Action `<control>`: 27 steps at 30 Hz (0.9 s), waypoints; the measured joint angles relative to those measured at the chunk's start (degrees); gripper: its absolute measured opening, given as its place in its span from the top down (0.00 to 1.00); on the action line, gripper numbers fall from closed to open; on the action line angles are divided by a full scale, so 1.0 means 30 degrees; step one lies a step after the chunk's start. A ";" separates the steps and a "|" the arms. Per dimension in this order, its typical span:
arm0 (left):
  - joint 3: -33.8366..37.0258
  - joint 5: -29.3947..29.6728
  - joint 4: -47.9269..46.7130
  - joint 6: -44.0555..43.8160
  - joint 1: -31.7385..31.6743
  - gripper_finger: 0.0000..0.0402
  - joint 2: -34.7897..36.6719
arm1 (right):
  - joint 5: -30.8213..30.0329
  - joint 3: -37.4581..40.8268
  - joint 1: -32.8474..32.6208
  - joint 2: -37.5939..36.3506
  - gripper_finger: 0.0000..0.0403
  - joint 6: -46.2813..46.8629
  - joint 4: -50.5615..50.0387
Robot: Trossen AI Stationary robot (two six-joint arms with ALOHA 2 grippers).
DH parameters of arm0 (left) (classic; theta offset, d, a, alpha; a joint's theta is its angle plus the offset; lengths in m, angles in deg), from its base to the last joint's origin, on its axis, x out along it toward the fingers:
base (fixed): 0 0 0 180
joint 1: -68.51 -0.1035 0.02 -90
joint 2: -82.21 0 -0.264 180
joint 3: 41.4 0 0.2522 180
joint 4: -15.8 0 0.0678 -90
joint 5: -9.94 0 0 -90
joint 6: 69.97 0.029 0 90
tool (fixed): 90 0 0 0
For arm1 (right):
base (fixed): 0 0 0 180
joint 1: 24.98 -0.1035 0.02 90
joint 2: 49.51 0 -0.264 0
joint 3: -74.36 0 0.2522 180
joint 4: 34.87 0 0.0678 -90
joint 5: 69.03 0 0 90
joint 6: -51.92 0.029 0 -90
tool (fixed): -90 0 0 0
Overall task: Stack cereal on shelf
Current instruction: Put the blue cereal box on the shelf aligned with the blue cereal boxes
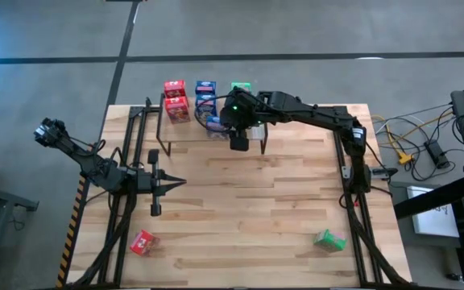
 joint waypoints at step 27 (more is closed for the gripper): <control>0.0000 -0.0005 -0.0022 0.0000 -0.0005 1.00 0.0000 | -0.1692 -0.0044 -0.0058 -0.0793 0.43 0.0364 0.0383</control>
